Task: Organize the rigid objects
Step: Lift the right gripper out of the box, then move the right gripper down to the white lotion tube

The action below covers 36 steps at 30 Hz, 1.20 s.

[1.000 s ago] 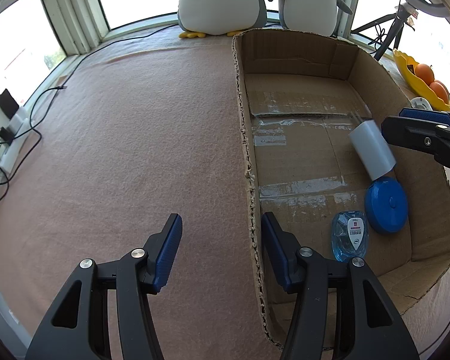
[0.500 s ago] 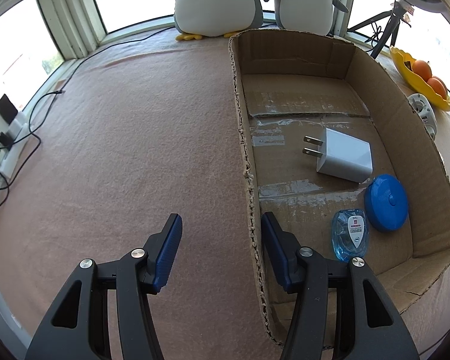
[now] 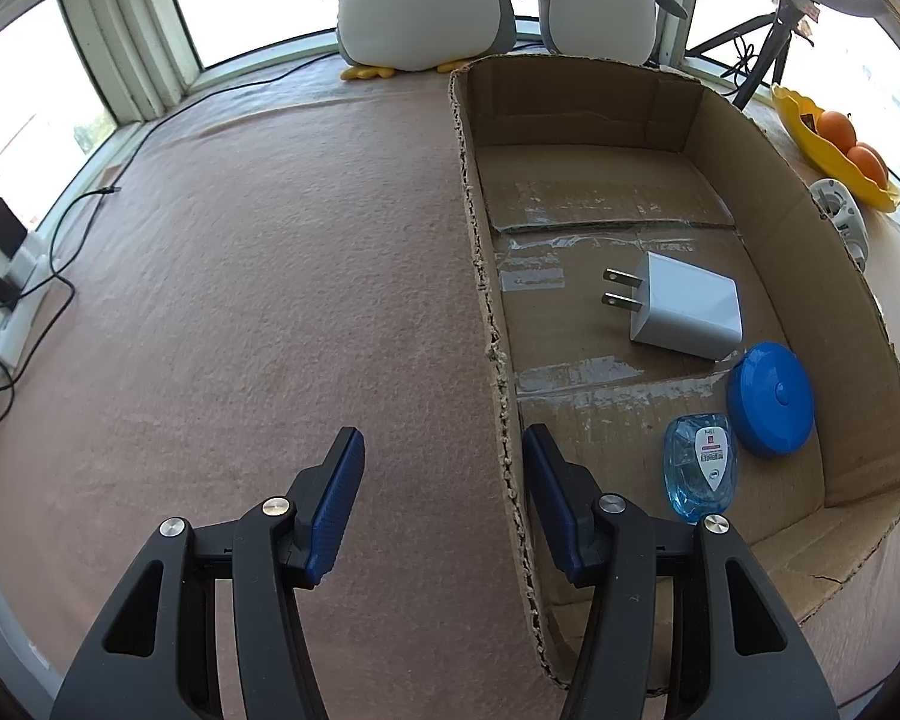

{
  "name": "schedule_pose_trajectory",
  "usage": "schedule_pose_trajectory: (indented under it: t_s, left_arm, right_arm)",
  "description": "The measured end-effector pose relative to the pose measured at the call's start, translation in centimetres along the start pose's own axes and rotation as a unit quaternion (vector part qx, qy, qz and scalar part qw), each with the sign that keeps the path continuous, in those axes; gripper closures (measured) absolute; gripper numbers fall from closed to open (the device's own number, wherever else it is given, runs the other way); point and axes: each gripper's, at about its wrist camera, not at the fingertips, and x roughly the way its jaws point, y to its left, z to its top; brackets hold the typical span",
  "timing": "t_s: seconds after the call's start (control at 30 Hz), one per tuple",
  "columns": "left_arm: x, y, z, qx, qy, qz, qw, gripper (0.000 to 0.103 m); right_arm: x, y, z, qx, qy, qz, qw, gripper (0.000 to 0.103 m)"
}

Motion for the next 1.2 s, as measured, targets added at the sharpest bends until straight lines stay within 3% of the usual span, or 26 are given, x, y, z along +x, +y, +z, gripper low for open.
schedule_pose_trajectory:
  t_s: [0.23, 0.47, 0.77, 1.2]
  left_arm:
    - [-0.1, -0.2, -0.1, 0.007, -0.002, 0.005, 1.0, 0.048]
    - [-0.1, -0.1, -0.1, 0.01, -0.003, 0.005, 0.9999, 0.048]
    - [0.0, 0.1, 0.0, 0.01, 0.0, -0.001, 0.9999, 0.048]
    - [0.1, 0.5, 0.0, -0.007, 0.003, -0.013, 0.9999, 0.048]
  right_arm:
    - [-3.0, -1.2, -1.3, 0.008, -0.008, -0.017, 1.0, 0.058]
    - [0.2, -2.3, -4.2, 0.02, 0.019, -0.017, 0.999, 0.058]
    - [6.2, -1.3, -8.7, -0.066, 0.092, 0.01, 0.994, 0.058]
    - [12.4, 1.1, -11.0, -0.195, 0.161, 0.031, 0.967, 0.058]
